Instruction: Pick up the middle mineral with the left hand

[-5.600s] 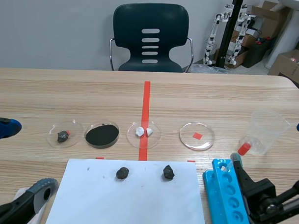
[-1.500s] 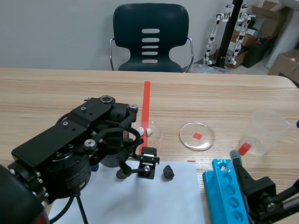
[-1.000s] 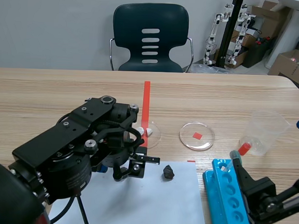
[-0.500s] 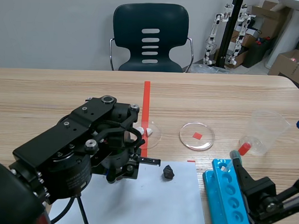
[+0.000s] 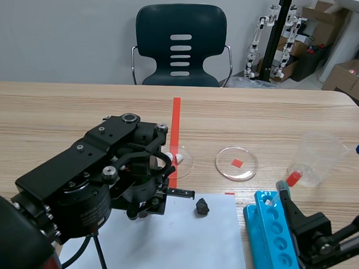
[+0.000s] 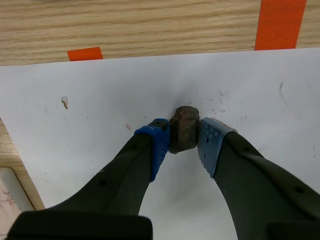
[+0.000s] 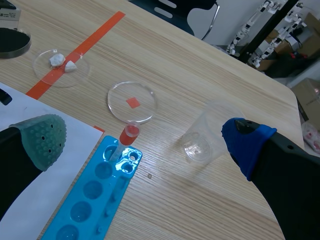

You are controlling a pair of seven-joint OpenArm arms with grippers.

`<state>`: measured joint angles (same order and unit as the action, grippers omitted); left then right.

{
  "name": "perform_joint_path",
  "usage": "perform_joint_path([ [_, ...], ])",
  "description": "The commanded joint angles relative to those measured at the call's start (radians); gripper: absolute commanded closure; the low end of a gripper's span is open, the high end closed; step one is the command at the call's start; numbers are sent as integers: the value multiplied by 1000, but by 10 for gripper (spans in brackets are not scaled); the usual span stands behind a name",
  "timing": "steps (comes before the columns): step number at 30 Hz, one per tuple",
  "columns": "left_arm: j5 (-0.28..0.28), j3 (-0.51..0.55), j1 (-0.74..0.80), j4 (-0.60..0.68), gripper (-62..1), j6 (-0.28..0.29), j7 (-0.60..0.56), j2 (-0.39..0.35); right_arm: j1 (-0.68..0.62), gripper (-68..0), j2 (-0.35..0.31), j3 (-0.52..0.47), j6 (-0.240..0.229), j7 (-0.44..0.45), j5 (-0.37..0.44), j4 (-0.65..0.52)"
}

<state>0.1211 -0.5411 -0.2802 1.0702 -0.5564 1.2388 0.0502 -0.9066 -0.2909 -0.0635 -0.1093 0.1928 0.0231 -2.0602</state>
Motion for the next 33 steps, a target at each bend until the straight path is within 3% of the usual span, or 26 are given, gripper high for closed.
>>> perform_joint_path([
  [1, -2, -3, -7, 16, -113, -3, -20, 2, 9, -679, 0, -3, 6, 11, 7, -18],
  [8, -2, -3, 28, 115, -120, -3, -93, -25, 9, -679, 0, -3, 6, 12, 7, -18],
  [18, 14, -3, 151, 371, -119, -2, -239, -135, 9, -679, 0, -3, 6, 11, 7, -18],
  [27, 81, -3, 309, 602, -119, 9, -590, -283, 9, -679, 0, -3, 6, 11, 7, -18],
  [30, 103, -3, 356, 662, -119, 66, -693, -350, 9, -679, 0, -3, 6, 11, 7, -18],
  [33, 139, -3, 404, 708, -119, 181, -818, -422, 9, -679, 0, -3, 7, 11, 7, -18],
])
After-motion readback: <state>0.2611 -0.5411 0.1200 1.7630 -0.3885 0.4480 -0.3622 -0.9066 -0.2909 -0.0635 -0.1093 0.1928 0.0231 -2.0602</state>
